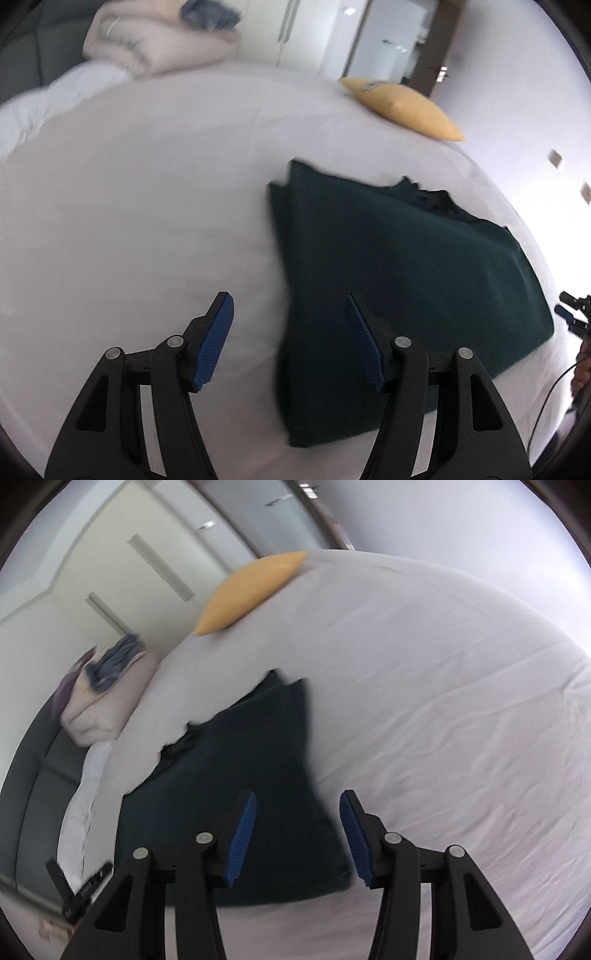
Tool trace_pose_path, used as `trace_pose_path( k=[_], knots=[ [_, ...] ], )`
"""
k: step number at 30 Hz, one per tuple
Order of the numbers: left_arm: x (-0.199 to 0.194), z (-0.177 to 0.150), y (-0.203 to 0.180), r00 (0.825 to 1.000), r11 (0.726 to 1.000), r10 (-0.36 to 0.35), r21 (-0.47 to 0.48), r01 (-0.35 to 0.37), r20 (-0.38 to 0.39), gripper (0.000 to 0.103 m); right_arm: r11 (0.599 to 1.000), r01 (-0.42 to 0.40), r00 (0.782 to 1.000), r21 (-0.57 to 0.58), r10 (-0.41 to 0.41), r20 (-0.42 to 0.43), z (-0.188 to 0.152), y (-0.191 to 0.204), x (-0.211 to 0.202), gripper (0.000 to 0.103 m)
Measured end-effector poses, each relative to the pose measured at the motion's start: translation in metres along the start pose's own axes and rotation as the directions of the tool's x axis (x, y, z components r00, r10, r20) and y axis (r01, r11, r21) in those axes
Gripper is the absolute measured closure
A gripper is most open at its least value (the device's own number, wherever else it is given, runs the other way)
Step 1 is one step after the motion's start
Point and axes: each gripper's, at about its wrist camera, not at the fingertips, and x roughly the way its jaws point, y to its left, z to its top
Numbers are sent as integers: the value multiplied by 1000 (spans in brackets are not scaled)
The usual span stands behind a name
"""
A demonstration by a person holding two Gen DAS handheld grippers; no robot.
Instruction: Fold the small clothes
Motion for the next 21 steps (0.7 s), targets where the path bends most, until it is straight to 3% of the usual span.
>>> trace_pose_path(
  k=[3,7,12,16,18,20,21],
  knots=[
    [6,-5,-15,999,996,37,81,-34,-36,42,996,76,996,-45,-78,-49,-9,2,15,52],
    [29,-18,-4,988,998,58,46,-52,-145,40,992,123,988,-24,-124,-89,-18,-17,32,66],
    [14,-28,9,989,999,46,25,-43,-139,40,983,174,983,-52,-177,-54,-20,-22,20,64],
    [-8,-22,11,988,995,102,9,-101,-113,40,963,269,963,3,-269,-23,-13,-22,0,60],
    [-19,-8,10,994,996,92,-11,-93,-60,40,978,207,978,21,-207,17,-1,-13,-13,60],
    [-25,0,1,998,998,52,-21,-53,-25,40,998,57,998,30,-58,24,13,3,-12,60],
    [-24,9,-7,1000,999,-2,-32,2,-9,40,999,-38,999,30,38,12,18,14,-7,60]
  ],
)
